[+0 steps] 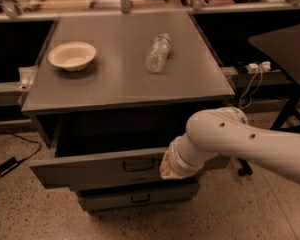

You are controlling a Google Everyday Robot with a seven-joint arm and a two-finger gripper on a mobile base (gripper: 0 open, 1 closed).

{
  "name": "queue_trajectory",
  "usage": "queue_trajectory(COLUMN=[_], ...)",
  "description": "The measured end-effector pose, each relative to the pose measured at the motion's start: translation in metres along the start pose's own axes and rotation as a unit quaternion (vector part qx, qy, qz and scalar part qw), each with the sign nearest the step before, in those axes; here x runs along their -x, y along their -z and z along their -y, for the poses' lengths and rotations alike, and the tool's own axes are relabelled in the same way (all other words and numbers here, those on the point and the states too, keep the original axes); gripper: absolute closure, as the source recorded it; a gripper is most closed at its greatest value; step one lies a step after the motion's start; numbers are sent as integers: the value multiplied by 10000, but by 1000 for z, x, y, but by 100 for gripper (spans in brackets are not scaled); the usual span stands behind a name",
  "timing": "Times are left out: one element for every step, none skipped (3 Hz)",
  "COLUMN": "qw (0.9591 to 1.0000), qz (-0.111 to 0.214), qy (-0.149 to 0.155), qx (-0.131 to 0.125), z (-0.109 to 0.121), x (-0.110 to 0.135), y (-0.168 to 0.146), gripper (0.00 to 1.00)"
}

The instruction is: Close top drawer

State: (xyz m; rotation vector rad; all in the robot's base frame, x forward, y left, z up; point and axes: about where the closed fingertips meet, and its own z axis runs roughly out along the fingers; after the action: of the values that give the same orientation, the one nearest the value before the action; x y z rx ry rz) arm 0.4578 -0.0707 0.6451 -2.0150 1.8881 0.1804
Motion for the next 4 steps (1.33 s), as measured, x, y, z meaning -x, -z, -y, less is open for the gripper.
queue_trajectory(qw=[10000,10000,10000,10000], qz=[0,0,0,0], qy=[0,0,0,0], qx=[0,0,0,0], z=[0,0,0,0], x=[0,0,0,0], y=[0,0,0,0], gripper=[51,26,4,0])
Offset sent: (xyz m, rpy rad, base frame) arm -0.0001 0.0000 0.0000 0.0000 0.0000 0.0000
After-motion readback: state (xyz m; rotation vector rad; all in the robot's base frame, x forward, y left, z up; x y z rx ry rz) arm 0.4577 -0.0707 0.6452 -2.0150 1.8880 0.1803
